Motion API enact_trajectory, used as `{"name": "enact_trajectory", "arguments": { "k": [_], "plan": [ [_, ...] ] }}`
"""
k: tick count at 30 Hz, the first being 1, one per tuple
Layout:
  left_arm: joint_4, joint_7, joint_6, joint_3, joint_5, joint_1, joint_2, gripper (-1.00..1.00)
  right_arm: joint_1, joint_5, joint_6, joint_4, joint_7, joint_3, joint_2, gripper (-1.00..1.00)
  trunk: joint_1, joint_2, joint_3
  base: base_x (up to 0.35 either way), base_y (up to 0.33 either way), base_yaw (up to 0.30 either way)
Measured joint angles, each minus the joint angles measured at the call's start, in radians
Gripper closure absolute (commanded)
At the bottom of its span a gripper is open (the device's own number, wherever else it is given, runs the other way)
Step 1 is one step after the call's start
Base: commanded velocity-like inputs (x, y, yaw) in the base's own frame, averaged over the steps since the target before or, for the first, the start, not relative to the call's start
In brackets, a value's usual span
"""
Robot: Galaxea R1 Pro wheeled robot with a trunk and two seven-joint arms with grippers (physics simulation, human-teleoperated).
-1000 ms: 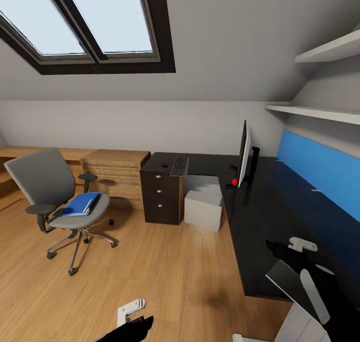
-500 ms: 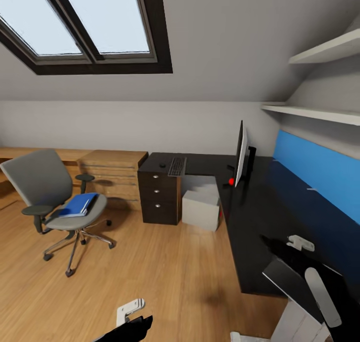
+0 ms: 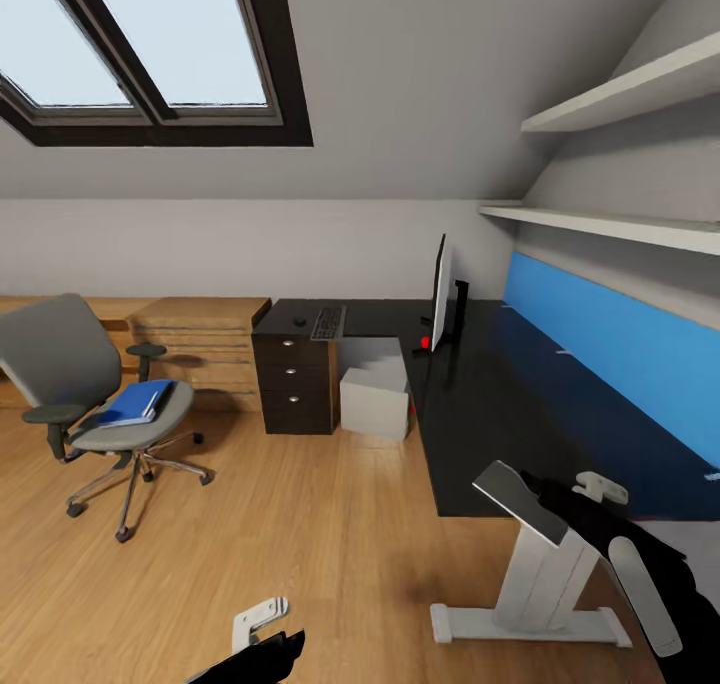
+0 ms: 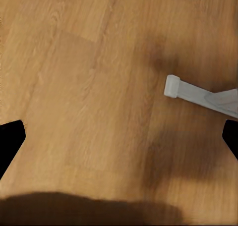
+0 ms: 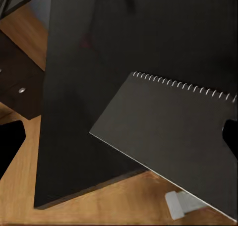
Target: In the bedroom, organize the workspace by keeping the computer under the desk, ensuring the monitor is on the desk, placing the keyboard on the desk next to the monitor, placing the mouse on the desk next to the keyboard, moving the folder from the swivel chair onto the desk next to the mouse, stacking the notebook on top of the folder with the pen on top of the notebook, and positioning the swivel chair next to the desk.
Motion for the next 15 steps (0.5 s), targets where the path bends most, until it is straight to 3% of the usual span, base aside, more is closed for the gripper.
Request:
{"name": "enact_trajectory", "arguments": {
  "k": [5,6,10,15],
  "plan": [
    [0.001,0.000,0.000,-0.003,0.001,0.000,-0.001,-1.00,0.000,0.000,0.000,0.002,0.001,0.000,-0.001,-1.00,0.000,0.000,0.000,-0.336,0.000,-0.002],
    [0.002,0.000,-0.001,-0.004,0.000,0.000,-0.002,-1.00,0.000,0.000,0.000,0.007,0.002,0.000,-0.002,-1.00,0.000,0.000,0.000,-0.119,0.000,0.000],
    [0.003,-0.002,-0.021,-0.005,-0.002,0.000,-0.002,-1.00,0.000,-0.006,-0.003,0.082,0.009,-0.061,-0.004,-1.00,-0.001,0.000,0.000,-0.057,0.000,0.000],
    [-0.003,-0.008,-0.025,-0.004,-0.002,0.000,-0.001,-1.00,0.000,-0.014,-0.003,0.122,0.021,-0.083,-0.003,-1.00,-0.001,0.000,0.000,-0.011,0.000,0.000]
  ]
}}
